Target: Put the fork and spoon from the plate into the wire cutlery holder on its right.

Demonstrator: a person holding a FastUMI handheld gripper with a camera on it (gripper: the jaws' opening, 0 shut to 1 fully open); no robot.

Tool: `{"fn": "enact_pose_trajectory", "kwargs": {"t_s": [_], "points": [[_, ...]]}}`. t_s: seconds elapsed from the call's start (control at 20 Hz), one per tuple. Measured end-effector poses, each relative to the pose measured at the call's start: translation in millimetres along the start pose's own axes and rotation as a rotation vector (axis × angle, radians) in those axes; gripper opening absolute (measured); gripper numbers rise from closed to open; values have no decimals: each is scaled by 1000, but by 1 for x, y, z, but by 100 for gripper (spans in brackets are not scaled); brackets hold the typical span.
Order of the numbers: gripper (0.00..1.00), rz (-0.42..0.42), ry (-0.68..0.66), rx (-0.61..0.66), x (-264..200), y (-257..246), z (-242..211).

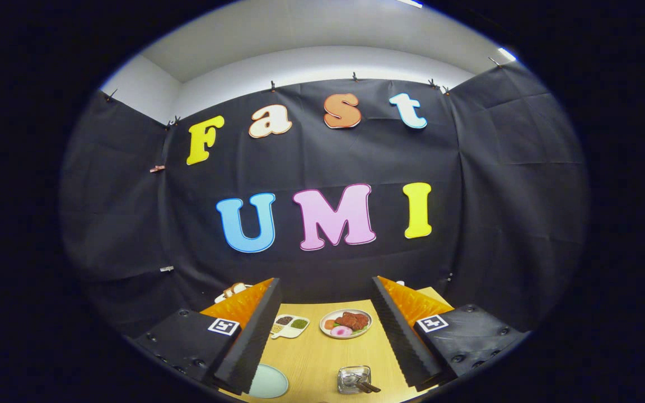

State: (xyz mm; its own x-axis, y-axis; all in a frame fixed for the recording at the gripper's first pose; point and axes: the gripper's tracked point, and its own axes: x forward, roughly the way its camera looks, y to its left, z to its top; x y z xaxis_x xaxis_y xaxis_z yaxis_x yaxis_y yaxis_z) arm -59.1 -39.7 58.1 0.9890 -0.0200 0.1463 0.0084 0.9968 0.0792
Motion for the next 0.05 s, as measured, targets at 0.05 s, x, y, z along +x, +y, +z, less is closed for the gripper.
{"fn": "enact_pose_trajectory", "kwargs": {"t_s": [0.05], "points": [[99,-5,7,0,-2,-1,-4]]}}
